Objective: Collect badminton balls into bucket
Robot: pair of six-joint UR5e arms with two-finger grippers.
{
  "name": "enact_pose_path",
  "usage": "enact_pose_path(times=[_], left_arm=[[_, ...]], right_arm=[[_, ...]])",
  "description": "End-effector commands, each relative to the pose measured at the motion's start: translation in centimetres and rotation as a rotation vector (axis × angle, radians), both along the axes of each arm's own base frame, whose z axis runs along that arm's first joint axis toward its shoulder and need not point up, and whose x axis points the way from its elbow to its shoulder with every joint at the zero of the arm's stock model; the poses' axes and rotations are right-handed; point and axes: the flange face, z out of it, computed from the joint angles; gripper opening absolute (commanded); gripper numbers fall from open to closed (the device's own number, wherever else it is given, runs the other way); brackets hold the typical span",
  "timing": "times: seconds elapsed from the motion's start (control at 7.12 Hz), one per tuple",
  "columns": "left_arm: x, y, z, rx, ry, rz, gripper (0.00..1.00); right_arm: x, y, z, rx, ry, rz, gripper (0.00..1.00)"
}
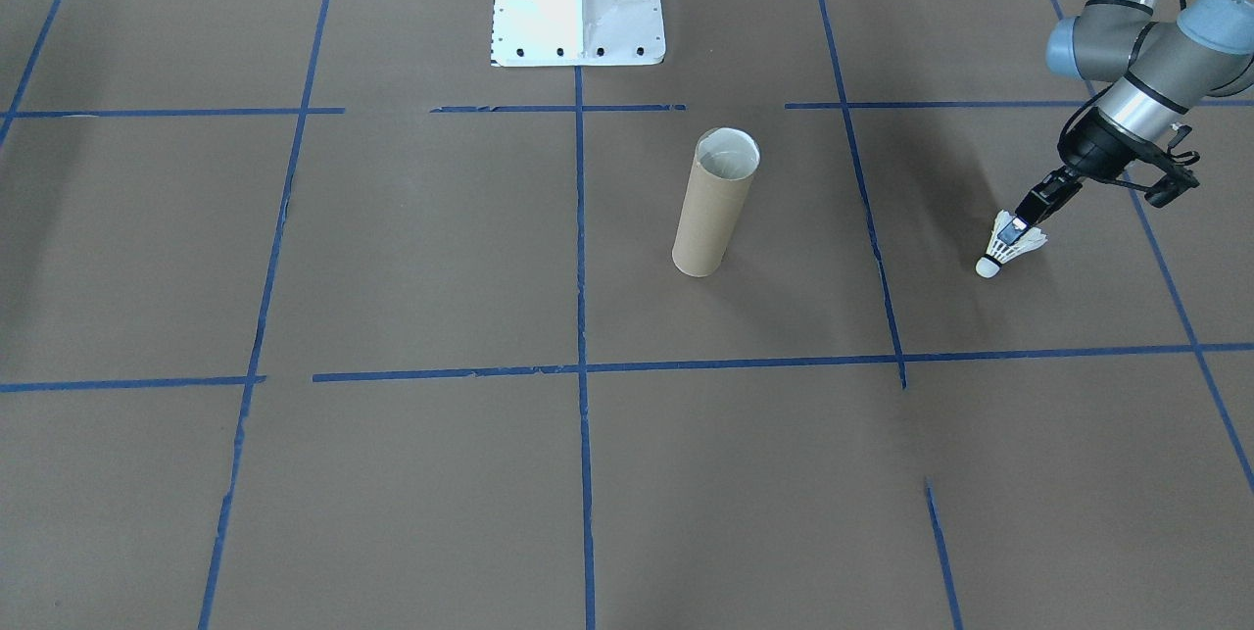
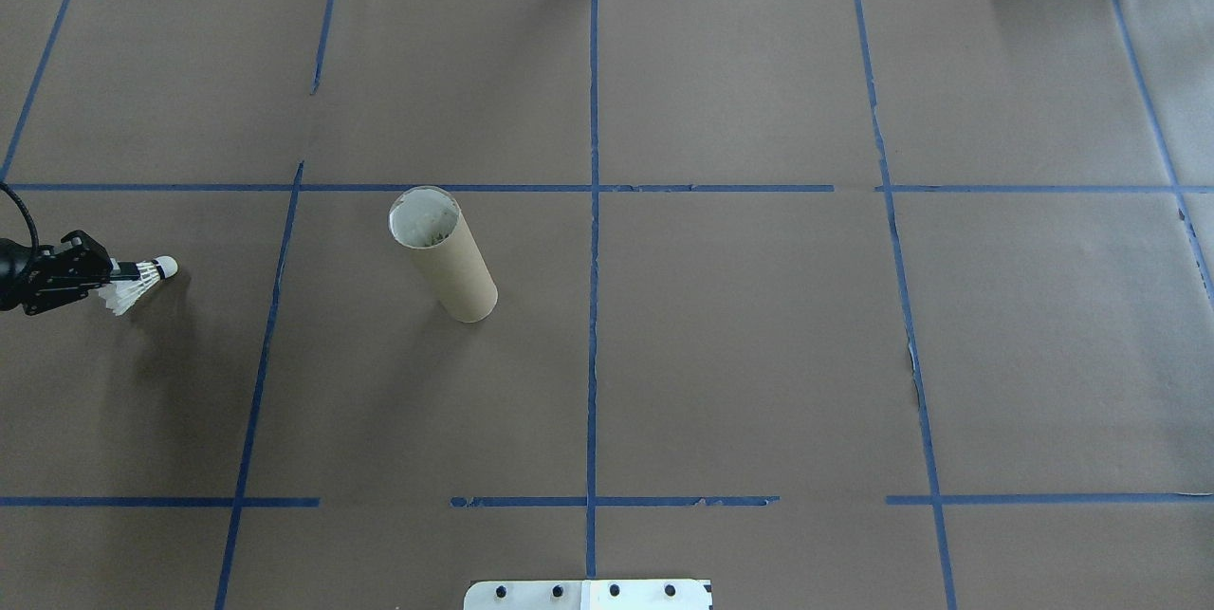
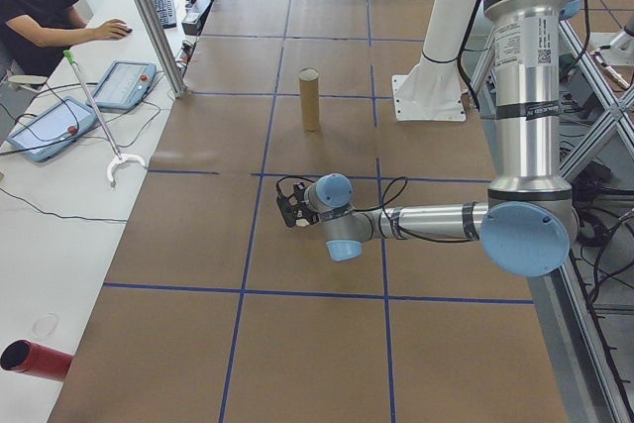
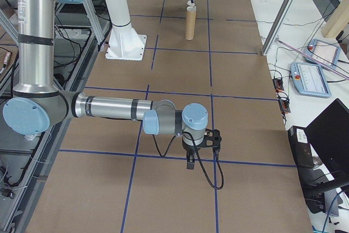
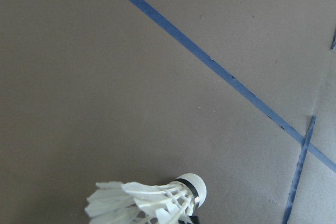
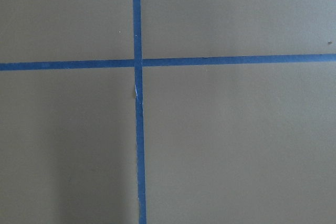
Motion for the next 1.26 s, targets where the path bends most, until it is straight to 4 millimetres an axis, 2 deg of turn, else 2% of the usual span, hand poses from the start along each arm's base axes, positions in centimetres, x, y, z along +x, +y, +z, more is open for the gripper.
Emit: enact_pose_path(times=[0.0,0.14,0.28,0.42,0.56,0.7,0.84,1.12], left_arm=[[-0.3,1.6,-4.1,-0.007,0.089,0.183,0.0],[-2.5,0.4,-6.5,-0.033,0.096,0.173,0.0],[-2.6,0.1,-10.1,-0.076,0.088,0.199,0.0],[-2.3,0.0,-14.6,-0.077,0.089,0.212,0.0],[-1.7,-0.8,-19.5,-0.08,0.082,0.215,0.0],[-1.9,-0.5,-23.4,-0.067,0.067,0.223,0.0],[-2.4,0.2,-26.0,-0.027,0.048,0.238,0.0],[-2.3,-0.3,-32.3,-0.012,0.006,0.248,0.0]], right_arm=[[0.0,0.0,0.0,0.0,0.0,0.0,1.0],[0.0,0.0,0.0,0.0,0.0,0.0,1.0],[0.0,0.0,0.0,0.0,0.0,0.0,1.0],[0.0,0.0,0.0,0.0,0.0,0.0,1.0],[0.0,0.0,0.0,0.0,0.0,0.0,1.0],[0.0,0.0,0.0,0.0,0.0,0.0,1.0],[0.0,0.0,0.0,0.0,0.0,0.0,1.0],[0.0,0.0,0.0,0.0,0.0,0.0,1.0]])
